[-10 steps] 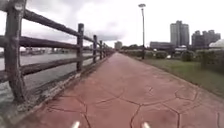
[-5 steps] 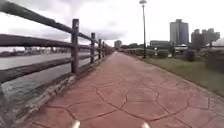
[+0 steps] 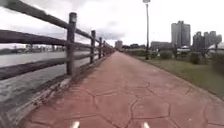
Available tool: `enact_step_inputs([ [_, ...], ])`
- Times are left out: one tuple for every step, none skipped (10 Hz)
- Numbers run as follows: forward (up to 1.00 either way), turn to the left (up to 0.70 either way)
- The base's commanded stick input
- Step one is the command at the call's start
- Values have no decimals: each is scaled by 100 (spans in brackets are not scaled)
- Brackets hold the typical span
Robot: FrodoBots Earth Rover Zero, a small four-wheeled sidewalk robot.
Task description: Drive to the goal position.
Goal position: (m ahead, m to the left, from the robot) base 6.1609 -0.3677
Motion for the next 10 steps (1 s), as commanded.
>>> enact_step_inputs([
  [70, 0],
  [70, 0],
  [70, 0],
  [70, 0],
  [70, 0],
  [70, 0],
  [70, 0],
  [70, 0],
  [70, 0],
  [70, 0],
])
